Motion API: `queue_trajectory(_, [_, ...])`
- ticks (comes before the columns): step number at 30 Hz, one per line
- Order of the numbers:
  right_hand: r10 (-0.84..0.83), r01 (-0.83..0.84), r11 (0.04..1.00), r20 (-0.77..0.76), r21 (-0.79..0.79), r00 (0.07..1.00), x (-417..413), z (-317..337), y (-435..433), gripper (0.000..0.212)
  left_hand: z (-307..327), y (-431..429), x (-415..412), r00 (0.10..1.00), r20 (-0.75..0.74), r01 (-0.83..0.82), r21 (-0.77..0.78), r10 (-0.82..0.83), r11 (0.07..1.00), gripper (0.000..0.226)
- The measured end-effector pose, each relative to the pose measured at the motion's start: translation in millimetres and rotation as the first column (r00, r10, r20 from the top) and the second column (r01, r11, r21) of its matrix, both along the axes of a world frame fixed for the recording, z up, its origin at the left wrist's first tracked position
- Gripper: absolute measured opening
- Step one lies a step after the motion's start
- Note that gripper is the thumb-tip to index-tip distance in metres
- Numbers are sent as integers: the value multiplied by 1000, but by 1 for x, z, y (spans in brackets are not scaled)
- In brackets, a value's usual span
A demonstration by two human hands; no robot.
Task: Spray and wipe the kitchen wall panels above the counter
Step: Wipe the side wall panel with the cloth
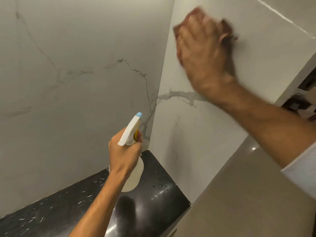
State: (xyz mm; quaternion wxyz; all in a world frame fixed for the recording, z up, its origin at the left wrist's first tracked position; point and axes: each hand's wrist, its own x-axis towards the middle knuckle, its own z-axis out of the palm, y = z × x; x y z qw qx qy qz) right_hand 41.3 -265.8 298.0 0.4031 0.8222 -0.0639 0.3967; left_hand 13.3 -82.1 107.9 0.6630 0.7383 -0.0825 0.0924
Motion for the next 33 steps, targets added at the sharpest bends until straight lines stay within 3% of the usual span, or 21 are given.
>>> queue_trajectory(4, [120,-58,985,-396,164,910,14,-132,5,52,-6,2,3,999,-35,-16,1,16,1000,35])
queue_trajectory(6, [121,-91,992,-454,87,883,14,-201,4,62,-9,0,2,998,-47,-28,-8,28,1000,34])
queue_trajectory(9, [13,10,999,-630,32,777,8,-262,7,66,-12,-2,1,999,-45,-32,-12,31,999,32])
queue_trajectory(13, [-118,1,990,-806,-144,580,-26,-316,-4,70,-16,4,-1,999,-40,-30,10,30,1000,35])
queue_trajectory(18, [-207,-28,970,-882,-241,423,-96,-333,-22,68,-18,9,-6,999,-48,-13,-1,13,1000,40])
queue_trajectory(20, [-220,-81,956,-874,-281,432,-109,-320,-26,67,-17,10,-8,999,-42,-12,-4,12,1000,41])
queue_trajectory(21, [-187,-26,973,-856,-228,482,-111,-315,-27,66,-17,11,-9,999,-40,-12,-4,12,1000,42])
queue_trajectory(23, [-113,45,992,-705,-115,701,-95,-294,-26,63,-15,12,-10,999,-40,-15,2,15,1000,43])
queue_trajectory(24, [-183,89,981,-658,-173,731,-74,-278,-24,66,-16,12,-11,999,-38,-19,8,19,1000,42])
queue_trajectory(25, [-190,97,980,-670,-174,718,-50,-260,-21,64,-16,10,-12,999,-33,-22,18,22,1000,40])
queue_trajectory(27, [-27,54,998,-642,22,766,3,-230,-12,66,-18,6,-15,999,-26,-21,44,23,999,31])
queue_trajectory(29, [-129,59,990,-639,-129,758,25,-214,-2,62,-21,2,-17,1000,-26,-10,69,12,998,22])
queue_trajectory(31, [-104,-11,981,-569,-195,816,32,-230,3,61,-25,0,-17,999,-39,-17,82,21,997,19])
queue_trajectory(33, [-133,-7,978,-654,-206,744,12,-268,2,63,-30,-1,-17,997,-64,-34,91,40,995,15])
